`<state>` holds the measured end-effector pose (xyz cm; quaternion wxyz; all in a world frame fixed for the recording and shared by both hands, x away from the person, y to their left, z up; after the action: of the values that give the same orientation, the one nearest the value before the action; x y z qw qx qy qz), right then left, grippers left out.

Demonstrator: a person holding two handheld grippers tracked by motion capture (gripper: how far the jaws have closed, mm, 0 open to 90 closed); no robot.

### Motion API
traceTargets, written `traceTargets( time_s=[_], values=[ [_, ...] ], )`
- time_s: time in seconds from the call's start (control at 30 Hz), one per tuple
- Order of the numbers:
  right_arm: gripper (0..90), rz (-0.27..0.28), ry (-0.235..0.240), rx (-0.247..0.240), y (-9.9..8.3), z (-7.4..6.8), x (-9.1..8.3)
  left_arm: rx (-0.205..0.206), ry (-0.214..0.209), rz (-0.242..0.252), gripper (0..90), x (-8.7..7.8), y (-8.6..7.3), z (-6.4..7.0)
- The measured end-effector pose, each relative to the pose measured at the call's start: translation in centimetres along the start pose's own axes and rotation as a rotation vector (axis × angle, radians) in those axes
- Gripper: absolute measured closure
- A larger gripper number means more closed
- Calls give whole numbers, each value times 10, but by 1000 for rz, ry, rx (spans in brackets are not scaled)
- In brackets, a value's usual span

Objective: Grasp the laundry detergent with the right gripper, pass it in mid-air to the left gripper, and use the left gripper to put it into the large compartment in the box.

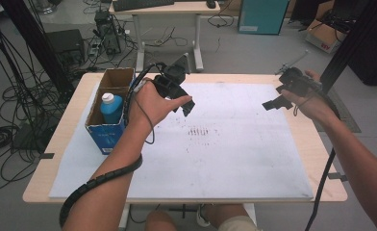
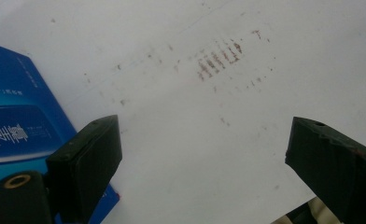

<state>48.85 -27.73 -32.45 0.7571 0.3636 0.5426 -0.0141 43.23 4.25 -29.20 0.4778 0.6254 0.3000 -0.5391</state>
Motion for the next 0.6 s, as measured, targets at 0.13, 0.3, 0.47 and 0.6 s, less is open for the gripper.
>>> traceTargets(
  time_s=[0.13,0.3,0.47,0.6],
  values=[
    [76,-6,-3,-3,2,0,-1,6,-2,4,109,4,1,2],
    [78,-30,-12,-30,1,-3,1,12,12,28,105,8,0,2],
    [79,-41,-15,-40,1,-5,2,3,11,30,102,9,-2,0],
    [79,-72,-18,-66,-1,-8,4,-5,4,70,78,9,-1,0]
  ],
)
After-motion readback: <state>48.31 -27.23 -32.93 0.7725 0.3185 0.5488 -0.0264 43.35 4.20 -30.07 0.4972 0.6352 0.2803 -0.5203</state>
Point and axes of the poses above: each handheld gripper's, and its own axes: x roughly forward along the jaws, y roughly out of its top, z roughly to its right, the point moved 7 cm from there along x, roughly forward along the jaws, and after that the axes turned 10 degrees about -x, right-handed, at the moved point
